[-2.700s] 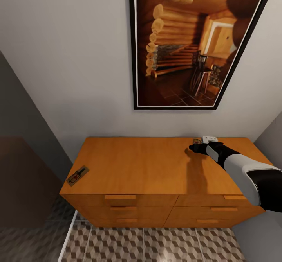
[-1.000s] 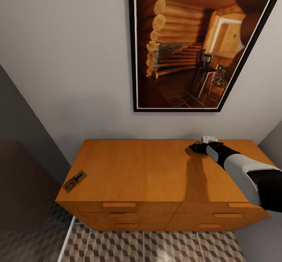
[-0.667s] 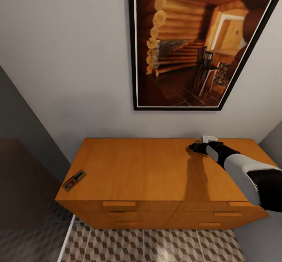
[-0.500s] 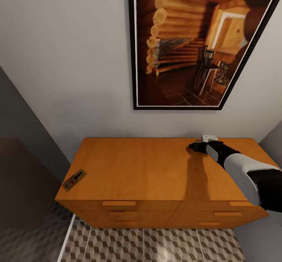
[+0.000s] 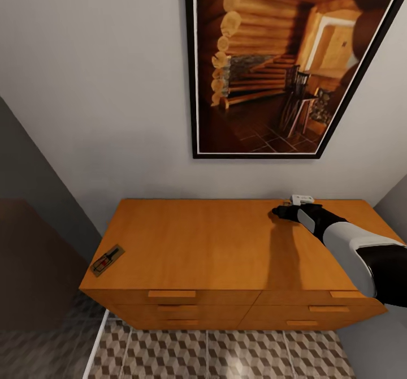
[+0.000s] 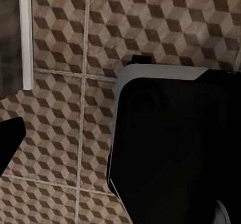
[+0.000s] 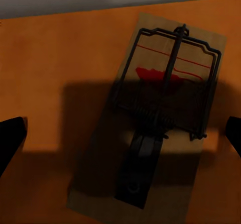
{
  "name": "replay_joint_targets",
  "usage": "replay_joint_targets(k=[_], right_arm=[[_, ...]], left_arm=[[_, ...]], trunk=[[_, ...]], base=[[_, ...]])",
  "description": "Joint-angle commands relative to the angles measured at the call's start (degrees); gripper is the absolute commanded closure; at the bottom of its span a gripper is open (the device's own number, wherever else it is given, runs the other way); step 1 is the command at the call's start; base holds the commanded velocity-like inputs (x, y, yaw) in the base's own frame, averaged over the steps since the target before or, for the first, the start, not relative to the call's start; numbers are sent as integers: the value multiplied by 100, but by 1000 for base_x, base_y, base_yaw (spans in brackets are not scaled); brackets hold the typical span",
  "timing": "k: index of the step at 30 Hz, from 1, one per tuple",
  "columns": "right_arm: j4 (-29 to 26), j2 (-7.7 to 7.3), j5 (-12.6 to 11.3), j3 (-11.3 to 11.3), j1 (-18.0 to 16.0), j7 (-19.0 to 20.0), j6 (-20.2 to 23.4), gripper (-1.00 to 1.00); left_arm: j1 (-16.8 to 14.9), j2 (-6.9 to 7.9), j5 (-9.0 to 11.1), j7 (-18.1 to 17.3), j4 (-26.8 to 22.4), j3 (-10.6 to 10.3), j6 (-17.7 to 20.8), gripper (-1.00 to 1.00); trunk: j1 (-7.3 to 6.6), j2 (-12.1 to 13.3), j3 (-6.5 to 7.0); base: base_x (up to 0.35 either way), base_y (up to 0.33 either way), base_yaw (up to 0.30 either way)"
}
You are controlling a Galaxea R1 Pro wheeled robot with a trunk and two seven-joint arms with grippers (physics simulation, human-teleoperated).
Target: Take the four mousetraps from the cabinet in the bathroom and place them on the bathroom floor. Make sure all four end up on the same floor surface, and ensure that at least two of them are either under or directly next to the same bathroom sink.
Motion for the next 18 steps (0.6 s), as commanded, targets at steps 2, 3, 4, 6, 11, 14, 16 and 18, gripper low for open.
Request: replay_joint_targets(k=[2, 3, 4, 6, 11, 14, 16, 18], right_arm=[[112, -3, -66, 12, 2, 14, 30, -100], [112, -3, -65, 12, 2, 14, 30, -100], [112, -3, -65, 12, 2, 14, 30, -100], [112, -3, -68, 12, 2, 14, 30, -100], [112, 0, -70, 13, 2, 14, 30, 100], [113, -2, -69, 12, 2, 14, 30, 100], [112, -3, -69, 12, 2, 14, 30, 100], [112, 2, -68, 14, 2, 14, 30, 100]], left_arm=[[-3, 3, 53, 26, -2, -49, -17, -100], [-3, 3, 53, 26, -3, -49, -17, -100], [-3, 3, 53, 26, -2, -49, -17, -100], [-3, 3, 53, 26, 0, -49, -17, -100], [-3, 3, 53, 26, 0, -49, -17, -100], [-3, 3, 53, 26, 0, -49, -17, -100], [-3, 3, 53, 26, -2, -49, -17, -100], [-3, 3, 53, 26, 0, -49, -17, -100]], trunk=[[5, -6, -11], [5, -6, -11], [5, -6, -11], [5, -6, -11], [5, -6, -11], [5, -6, -11], [5, -6, -11], [5, -6, -11]], base=[[0, 0, 0], [0, 0, 0], [0, 0, 0], [0, 0, 0], [0, 0, 0], [0, 0, 0], [0, 0, 0], [0, 0, 0]])
